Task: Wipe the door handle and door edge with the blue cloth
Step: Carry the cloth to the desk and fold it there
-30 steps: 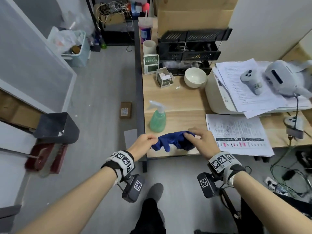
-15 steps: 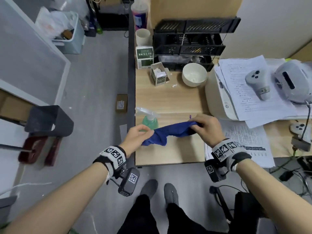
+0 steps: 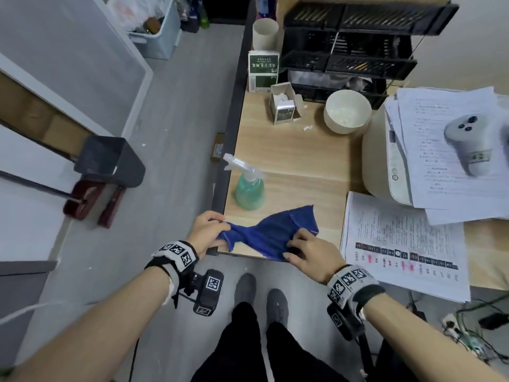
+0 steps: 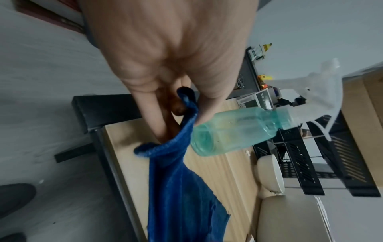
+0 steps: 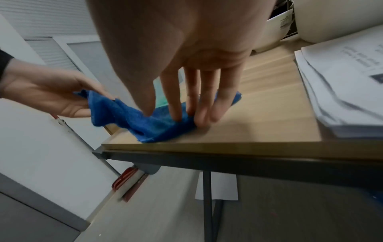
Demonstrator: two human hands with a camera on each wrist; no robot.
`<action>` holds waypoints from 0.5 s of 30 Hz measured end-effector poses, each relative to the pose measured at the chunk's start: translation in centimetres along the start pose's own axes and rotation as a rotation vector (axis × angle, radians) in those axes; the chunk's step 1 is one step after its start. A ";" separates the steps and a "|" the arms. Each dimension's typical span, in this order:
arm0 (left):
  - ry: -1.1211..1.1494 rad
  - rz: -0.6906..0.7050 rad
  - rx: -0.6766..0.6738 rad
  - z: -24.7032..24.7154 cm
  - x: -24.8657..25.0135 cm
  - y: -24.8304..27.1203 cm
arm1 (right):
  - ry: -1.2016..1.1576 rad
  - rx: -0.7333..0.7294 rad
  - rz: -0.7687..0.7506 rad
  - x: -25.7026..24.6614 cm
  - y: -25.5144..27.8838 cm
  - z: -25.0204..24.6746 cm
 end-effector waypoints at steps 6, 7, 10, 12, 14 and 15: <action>0.030 -0.087 0.049 -0.8 -1.3 -0.7 | 0.059 0.231 0.256 1.0 -2.1 -2.2; 0.026 -0.111 0.052 -0.9 -1.6 -0.7 | 0.062 0.196 0.297 1.3 -2.6 -2.5; 0.016 -0.189 0.036 -1.2 -2.2 -0.7 | 0.079 0.036 0.331 1.8 -3.6 -2.9; -0.007 -0.218 0.016 -1.5 -2.3 -0.6 | 0.006 0.033 0.310 2.1 -3.9 -3.1; -0.016 -0.225 0.029 -1.9 -2.2 -0.7 | -0.125 0.088 0.299 2.5 -3.7 -3.7; -0.015 -0.224 0.041 -2.1 -2.1 -0.6 | -0.205 0.142 0.289 2.6 -3.6 -4.2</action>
Point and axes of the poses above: each hand's wrist, its own y-axis away from the middle knuckle, its own z-axis out of the palm, x = y × z, the point moved 2 cm from there along -y, towards the middle knuckle, and after that the axes turned 7 degrees about -z, right-handed, at the moved point
